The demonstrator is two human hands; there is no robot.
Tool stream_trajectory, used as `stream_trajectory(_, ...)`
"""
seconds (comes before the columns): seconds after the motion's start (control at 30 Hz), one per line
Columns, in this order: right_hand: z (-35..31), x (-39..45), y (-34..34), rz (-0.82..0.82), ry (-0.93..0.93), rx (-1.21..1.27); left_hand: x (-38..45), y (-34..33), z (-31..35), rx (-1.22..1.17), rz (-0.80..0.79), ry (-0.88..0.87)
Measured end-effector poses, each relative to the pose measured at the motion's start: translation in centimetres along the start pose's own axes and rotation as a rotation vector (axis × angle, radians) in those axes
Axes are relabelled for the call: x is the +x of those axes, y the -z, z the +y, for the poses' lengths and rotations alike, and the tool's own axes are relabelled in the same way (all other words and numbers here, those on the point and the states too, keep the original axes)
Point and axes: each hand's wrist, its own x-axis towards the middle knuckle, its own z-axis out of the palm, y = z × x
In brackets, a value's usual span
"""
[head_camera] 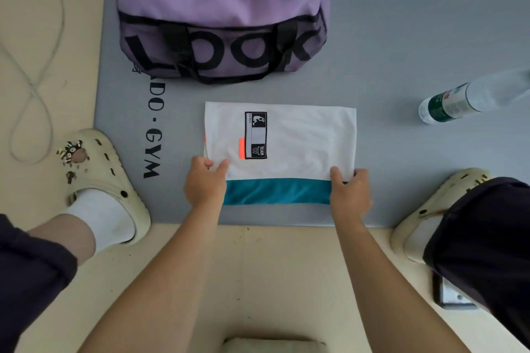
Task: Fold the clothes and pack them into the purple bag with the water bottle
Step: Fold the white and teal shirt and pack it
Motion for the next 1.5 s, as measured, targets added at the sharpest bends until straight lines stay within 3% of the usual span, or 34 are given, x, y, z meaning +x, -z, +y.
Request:
stream_trajectory(0.2, 1.8, 0.8, 0.8, -0.147, -0.019, 0.122, 1.0, 1.9, -0.1, -0.139, 0.011, -0.159)
stream_trajectory(0.3, 2.4, 1.5, 1.4, -0.24, 0.009, 0.023, 1.2, 2.5, -0.7, -0.027, -0.013, -0.256)
stream_trajectory(0.4, 2.5, 1.9, 1.6, -0.196, 0.019, 0.012, 0.9, 2.3, -0.3, 0.109, 0.018, -0.273)
stream_trajectory(0.47, 1.9, 2.3, 1.5, -0.119, 0.054, 0.027, 0.6, 2.0, 0.7, 0.169, 0.174, -0.42)
stream_trajectory(0.53, 0.9, 2.9, 1.3, -0.094, 0.092, 0.066, 0.5, 1.2, 2.4, 0.298, 0.237, -0.692)
stream_trajectory(0.6, -0.4, 3.7, 1.1, -0.112, 0.1, 0.127, 0.7, -0.1, 3.9, 0.444, 0.138, -0.858)
stream_trajectory(0.73, -3.2, 6.0, 1.1, -0.166, 0.082, 0.176, 2.5, -2.5, 3.8, 0.671, -0.101, -0.772)
stream_trajectory(0.8, -4.5, 7.0, 1.2, -0.092, 0.24, 0.018, 3.4, -2.8, 2.7, 0.701, -0.098, -0.791)
stream_trajectory(0.9, -7.9, 7.5, 0.8, -0.018, 0.646, -0.228, 4.1, -3.0, 2.0, 0.688, -0.083, -0.828)
stream_trajectory(1.0, -12.2, 7.3, -1.1, -0.174, 0.97, -0.413, 4.1, -3.2, 1.9, 0.699, -0.071, -0.846)
stream_trajectory(1.07, -14.3, 7.2, -2.6, -0.314, 1.036, -0.496, 4.1, -2.9, 2.0, 0.701, -0.084, -0.85)
stream_trajectory(1.2, -15.0, 7.8, -3.5, -0.496, 0.814, -0.495, 4.9, -2.3, 4.2, 0.701, -0.118, -0.879)
stream_trajectory(1.4, -7.7, 6.5, -0.2, -0.505, 0.401, -0.294, 3.3, -4.0, 11.0, 0.708, -0.21, -1.147)
stream_trajectory(1.5, -3.4, 5.0, 1.6, -0.569, 0.17, -0.219, 0.5, -4.7, 10.7, 0.571, -0.163, -1.063)
